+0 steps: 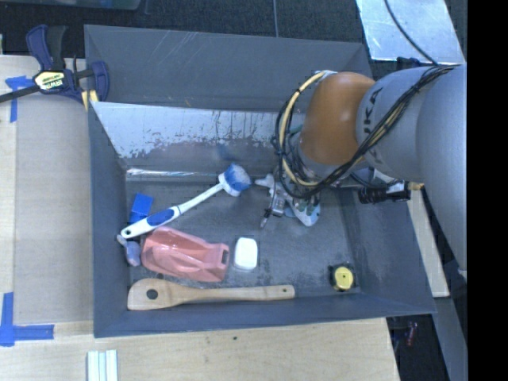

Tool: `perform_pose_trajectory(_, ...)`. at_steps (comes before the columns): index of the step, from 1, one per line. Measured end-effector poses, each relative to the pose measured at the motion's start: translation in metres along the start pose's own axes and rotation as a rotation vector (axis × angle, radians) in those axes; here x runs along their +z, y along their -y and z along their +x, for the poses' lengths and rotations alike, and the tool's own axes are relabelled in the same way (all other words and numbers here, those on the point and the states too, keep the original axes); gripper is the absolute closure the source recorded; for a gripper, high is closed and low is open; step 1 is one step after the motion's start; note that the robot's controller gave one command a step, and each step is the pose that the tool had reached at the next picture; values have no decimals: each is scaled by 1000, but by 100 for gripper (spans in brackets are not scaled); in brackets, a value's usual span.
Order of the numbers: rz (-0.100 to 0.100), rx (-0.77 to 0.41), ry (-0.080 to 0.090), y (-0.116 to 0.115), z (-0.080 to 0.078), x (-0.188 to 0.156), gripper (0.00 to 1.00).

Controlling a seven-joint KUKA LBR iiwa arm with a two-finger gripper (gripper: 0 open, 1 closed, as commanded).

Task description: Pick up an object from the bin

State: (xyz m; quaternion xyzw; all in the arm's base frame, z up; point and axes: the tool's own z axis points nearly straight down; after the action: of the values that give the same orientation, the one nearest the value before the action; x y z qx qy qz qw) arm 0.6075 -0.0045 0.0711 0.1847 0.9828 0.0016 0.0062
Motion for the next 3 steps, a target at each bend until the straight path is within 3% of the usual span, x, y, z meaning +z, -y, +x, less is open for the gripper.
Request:
perform_pose_trajectory(1, 3, 160, 2, 17, -11, -33, 0)
perform_pose_trajectory(2, -1, 2, 4, 0, -1, -2, 0)
perform_pose_trajectory(3, -2, 278, 11, 7, -9, -1, 100)
